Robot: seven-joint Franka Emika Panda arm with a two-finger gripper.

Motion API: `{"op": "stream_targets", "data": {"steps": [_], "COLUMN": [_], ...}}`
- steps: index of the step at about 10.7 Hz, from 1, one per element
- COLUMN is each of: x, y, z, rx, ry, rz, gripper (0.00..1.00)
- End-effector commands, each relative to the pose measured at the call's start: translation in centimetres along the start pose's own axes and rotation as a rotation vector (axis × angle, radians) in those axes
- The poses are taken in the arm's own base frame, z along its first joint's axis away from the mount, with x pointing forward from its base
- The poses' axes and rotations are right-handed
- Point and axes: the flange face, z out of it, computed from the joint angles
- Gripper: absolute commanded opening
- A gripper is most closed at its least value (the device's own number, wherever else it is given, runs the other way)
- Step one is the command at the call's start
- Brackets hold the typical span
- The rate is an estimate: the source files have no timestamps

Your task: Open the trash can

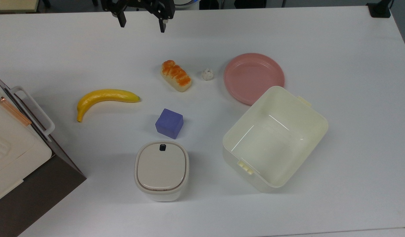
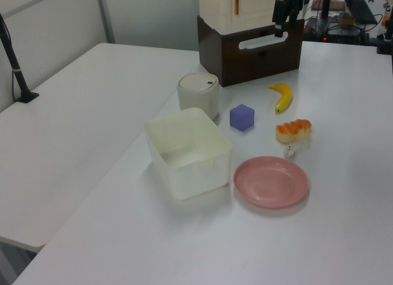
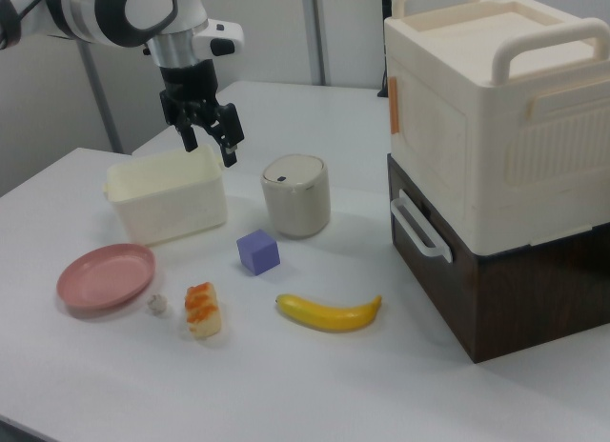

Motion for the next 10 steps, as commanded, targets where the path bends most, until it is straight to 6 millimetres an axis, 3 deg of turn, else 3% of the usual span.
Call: {"op": "stream_targets", "data": {"steps": [1,10], "x": [-0.54,-0.55], "y": [-0.12,0.06], "z": [-0.3,-0.02], "rx": [-0.018,-0.046], "ry": [0.02,0.017], "rz": [-0.013,-0.059], "gripper": [1.0,1.0]}}
